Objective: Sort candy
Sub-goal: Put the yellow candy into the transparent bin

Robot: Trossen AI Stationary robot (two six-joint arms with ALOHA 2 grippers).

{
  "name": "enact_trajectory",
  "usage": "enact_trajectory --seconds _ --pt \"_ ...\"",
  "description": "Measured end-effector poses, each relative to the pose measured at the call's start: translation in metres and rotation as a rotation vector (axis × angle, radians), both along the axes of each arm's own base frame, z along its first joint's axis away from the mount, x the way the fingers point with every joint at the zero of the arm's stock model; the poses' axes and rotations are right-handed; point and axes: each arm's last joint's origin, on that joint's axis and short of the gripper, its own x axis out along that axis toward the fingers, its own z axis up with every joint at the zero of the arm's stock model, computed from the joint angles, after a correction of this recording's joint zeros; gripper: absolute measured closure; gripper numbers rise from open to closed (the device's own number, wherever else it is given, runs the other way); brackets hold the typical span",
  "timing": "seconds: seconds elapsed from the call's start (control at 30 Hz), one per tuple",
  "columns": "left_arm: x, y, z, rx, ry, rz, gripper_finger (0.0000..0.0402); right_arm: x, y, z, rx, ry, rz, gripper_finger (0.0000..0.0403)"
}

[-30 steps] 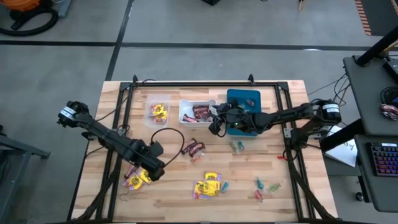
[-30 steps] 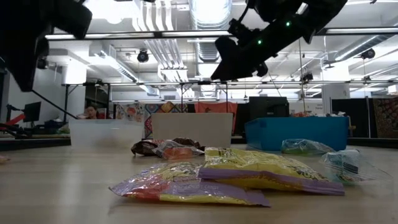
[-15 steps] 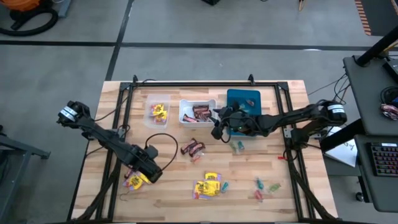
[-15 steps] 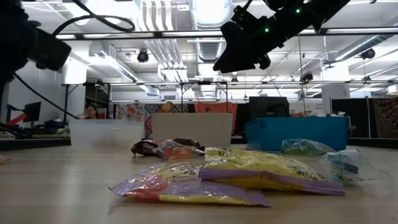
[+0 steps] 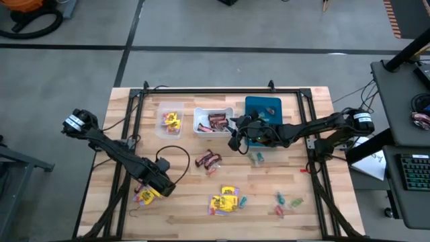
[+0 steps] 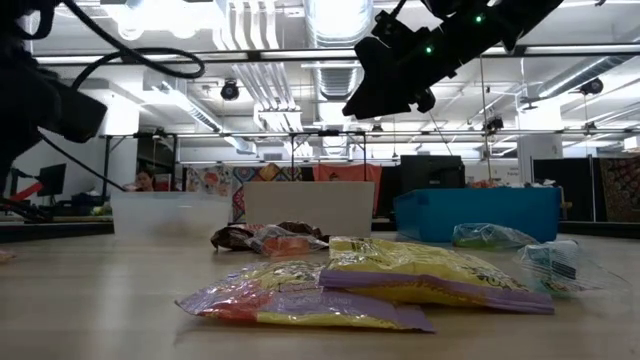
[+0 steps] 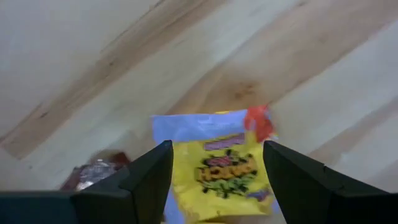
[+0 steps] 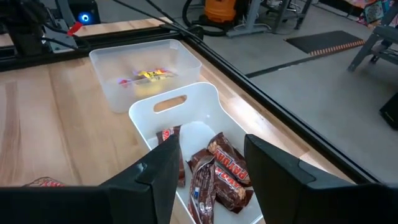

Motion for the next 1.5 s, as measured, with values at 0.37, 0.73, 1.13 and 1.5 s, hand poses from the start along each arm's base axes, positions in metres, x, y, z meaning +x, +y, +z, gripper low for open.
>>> enact_trajectory --seconds 0.37,0.73,1.13,1.5 --pt "-0.003 0.004 -0.018 0.004 -0.083 0.030 0.0201 0.000 0.000 0.000 0.005 -0.002 -0.002 0.0232" --pt "-0.005 0.006 -0.022 0.031 -0.088 0.040 0.0269 -0.001 0.000 -0.001 0.008 0.007 -0.004 0.0232" --pt "0.003 0.002 -0.008 0.077 -0.114 -0.057 0.0394 -0.001 0.000 -0.002 0.008 0.012 -0.004 0.0232" --pt "0.023 0.006 0.059 0.285 -0.162 -0.214 0.0400 -0.006 0.008 0.010 0.006 -0.022 0.024 0.0232"
